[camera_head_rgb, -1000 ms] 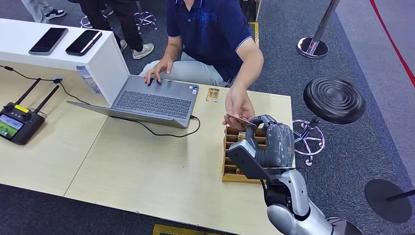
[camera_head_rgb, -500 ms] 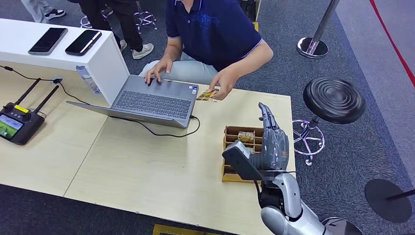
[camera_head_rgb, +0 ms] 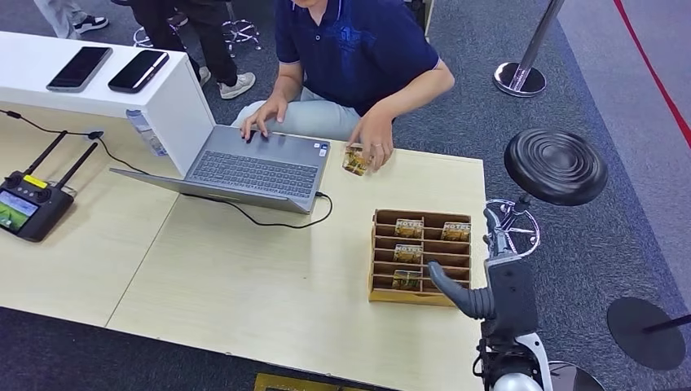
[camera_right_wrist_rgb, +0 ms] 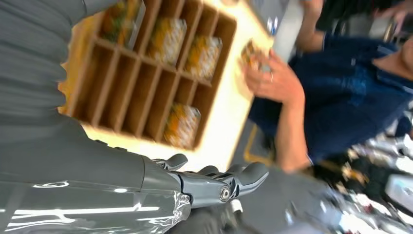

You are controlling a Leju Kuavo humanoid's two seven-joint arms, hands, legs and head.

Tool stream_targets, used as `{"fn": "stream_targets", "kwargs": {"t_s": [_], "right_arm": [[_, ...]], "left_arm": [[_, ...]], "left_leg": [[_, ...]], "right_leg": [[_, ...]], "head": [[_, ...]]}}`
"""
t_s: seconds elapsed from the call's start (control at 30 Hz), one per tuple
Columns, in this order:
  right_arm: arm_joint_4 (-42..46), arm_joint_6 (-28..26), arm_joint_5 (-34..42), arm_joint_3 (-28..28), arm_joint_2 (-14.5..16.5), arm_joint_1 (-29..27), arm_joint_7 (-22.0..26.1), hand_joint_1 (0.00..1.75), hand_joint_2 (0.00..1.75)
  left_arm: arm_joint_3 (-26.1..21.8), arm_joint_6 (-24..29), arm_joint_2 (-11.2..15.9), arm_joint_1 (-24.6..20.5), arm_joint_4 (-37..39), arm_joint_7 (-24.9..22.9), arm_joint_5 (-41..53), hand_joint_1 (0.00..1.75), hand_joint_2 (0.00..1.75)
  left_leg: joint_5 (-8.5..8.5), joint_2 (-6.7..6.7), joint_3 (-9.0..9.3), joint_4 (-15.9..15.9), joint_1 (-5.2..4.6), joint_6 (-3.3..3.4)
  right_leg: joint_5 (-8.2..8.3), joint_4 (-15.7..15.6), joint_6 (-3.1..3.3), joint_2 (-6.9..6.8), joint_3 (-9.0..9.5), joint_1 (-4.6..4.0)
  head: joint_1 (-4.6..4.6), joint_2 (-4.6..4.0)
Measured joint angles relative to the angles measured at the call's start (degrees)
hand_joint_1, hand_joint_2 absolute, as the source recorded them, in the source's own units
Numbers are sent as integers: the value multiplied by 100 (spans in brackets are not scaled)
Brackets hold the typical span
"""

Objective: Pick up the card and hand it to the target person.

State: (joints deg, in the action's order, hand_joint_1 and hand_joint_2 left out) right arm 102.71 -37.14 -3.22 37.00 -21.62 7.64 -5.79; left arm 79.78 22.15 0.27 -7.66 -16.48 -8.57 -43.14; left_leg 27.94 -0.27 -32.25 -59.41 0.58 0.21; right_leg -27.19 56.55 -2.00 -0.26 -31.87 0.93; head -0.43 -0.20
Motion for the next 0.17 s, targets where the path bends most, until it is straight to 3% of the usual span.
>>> {"fn": "stream_targets", "kwargs": {"t_s": [0.17], "right_arm": [[235, 486, 1326, -255, -262, -347, 505, 0, 175]], "left_arm": [[-12, 2, 10, 4, 0, 17, -24, 0, 0]], "left_leg": [[-1, 0, 0, 0, 0, 0]], "right_leg": [[0, 0, 0, 0, 1, 0]], "head": [[-1, 0]]}}
